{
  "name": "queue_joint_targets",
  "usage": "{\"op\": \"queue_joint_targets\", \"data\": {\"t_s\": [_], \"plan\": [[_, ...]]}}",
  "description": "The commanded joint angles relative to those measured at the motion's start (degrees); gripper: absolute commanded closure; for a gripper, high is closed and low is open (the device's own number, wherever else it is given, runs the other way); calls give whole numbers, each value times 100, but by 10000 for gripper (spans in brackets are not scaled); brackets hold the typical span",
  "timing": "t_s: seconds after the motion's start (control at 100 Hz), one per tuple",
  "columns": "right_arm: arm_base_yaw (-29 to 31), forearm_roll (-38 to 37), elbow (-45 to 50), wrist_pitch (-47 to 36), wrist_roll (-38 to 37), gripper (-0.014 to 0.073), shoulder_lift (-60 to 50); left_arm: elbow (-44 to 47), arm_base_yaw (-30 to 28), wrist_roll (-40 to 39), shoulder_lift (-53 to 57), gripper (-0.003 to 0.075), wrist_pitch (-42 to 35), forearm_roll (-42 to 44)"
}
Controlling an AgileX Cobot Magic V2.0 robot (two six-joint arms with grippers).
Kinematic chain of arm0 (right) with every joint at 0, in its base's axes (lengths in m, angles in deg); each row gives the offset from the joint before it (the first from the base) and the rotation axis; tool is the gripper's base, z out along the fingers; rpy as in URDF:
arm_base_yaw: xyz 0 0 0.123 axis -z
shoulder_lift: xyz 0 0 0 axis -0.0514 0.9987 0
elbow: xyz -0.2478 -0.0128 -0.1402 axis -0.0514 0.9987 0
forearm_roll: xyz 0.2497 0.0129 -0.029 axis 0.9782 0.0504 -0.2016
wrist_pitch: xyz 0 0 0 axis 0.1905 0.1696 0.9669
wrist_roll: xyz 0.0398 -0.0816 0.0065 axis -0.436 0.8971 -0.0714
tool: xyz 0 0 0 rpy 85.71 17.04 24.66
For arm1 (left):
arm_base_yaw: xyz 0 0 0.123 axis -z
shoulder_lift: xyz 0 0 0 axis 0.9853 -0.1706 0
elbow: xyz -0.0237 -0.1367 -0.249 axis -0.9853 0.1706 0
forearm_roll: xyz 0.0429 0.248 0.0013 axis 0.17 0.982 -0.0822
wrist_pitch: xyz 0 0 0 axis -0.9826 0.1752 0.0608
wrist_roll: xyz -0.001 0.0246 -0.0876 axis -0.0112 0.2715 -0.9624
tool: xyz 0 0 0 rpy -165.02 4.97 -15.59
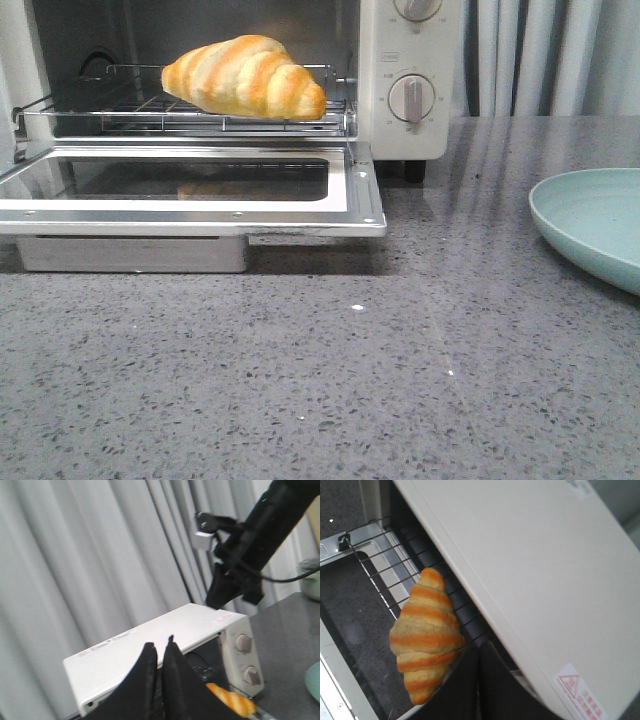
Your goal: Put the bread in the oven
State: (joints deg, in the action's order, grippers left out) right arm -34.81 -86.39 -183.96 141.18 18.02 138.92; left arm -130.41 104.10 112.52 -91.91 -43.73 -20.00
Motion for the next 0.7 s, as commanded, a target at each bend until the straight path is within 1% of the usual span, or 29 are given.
{"op": "queue_joint_targets", "data": {"t_s": [0.0, 0.06, 0.18, 0.35, 0.46, 0.54, 0.61, 0.69], "plan": [[30, -185, -174, -75, -83, 643, -563, -161, -184, -395, 96, 740, -373, 458], [30, -373, -174, -87, -158, 643, -723, -121, -341, -447, 271, 740, -388, 678], [54, -1038, -149, -52, -467, 643, -994, -15, -631, -634, 666, 740, -388, 991], [167, -1160, 329, -39, -576, 643, -1566, 295, -874, -1415, 1131, 740, -341, 1693], [177, -1626, 1067, 4, -774, 643, -2169, 388, -880, -1606, 1255, 740, -146, 1795], [177, -1913, 1808, -193, -993, 643, -2720, 416, -880, -1671, 1269, 740, -107, 1784], [177, -2170, 2466, -431, -1327, 643, -3307, 416, -880, -1694, 1282, 740, -143, 1784], [177, -2573, 3178, -472, -1718, 643, -4034, 416, -880, -1694, 1320, 740, -214, 1784]]}}
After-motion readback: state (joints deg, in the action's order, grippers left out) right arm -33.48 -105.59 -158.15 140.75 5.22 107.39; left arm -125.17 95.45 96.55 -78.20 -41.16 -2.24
